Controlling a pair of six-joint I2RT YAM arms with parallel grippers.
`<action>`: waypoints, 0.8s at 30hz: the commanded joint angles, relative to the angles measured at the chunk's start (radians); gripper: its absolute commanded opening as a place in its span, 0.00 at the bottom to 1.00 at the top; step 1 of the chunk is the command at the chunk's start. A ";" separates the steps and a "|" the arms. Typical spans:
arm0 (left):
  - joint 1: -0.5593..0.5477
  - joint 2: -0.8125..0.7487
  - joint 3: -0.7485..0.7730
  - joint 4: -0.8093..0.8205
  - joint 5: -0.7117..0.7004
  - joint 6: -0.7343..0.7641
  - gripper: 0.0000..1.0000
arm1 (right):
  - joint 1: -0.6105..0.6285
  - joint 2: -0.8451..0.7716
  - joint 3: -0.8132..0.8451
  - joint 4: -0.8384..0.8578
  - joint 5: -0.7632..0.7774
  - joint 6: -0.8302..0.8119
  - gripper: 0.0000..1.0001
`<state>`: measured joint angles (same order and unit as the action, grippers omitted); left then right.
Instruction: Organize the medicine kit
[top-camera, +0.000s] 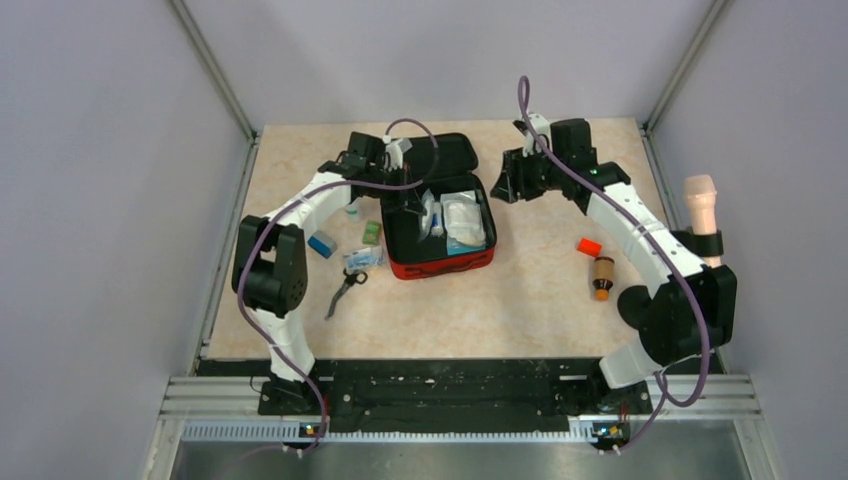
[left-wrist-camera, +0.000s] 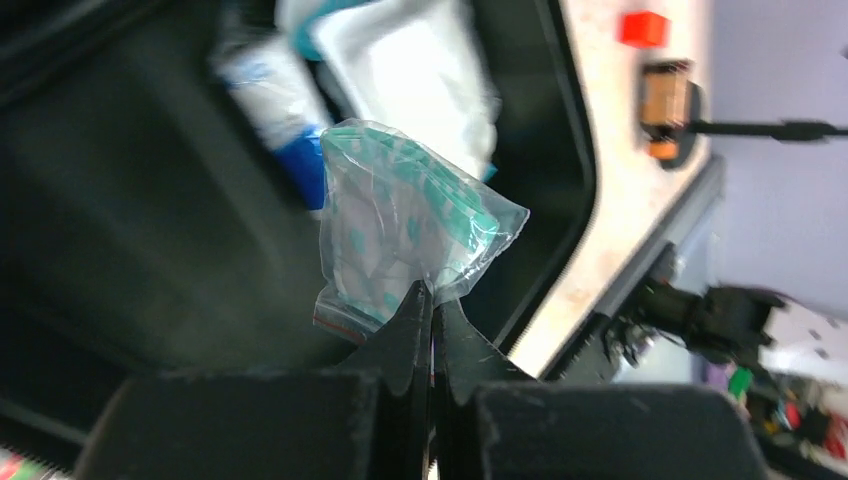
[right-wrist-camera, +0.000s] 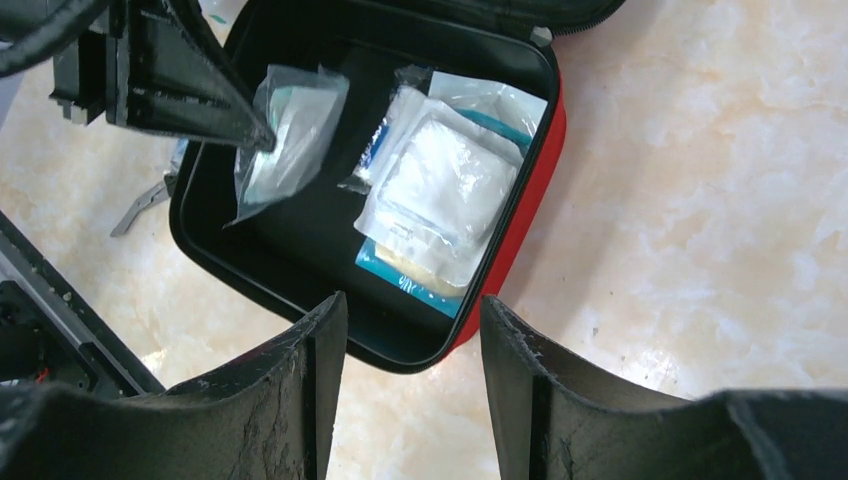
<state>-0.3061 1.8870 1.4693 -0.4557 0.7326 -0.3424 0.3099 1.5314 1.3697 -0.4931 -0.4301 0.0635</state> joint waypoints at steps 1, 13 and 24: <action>-0.016 -0.068 -0.009 -0.045 -0.294 -0.017 0.00 | -0.006 -0.065 -0.031 0.054 0.011 0.003 0.51; -0.079 0.056 0.070 -0.068 -0.548 -0.055 0.00 | -0.005 -0.072 -0.049 0.061 0.020 0.000 0.51; -0.132 0.165 0.224 -0.094 -0.619 -0.057 0.51 | -0.007 -0.085 -0.046 0.028 0.034 -0.017 0.51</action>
<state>-0.4210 2.0575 1.6135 -0.5541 0.1322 -0.3996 0.3092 1.4929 1.3090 -0.4725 -0.4099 0.0616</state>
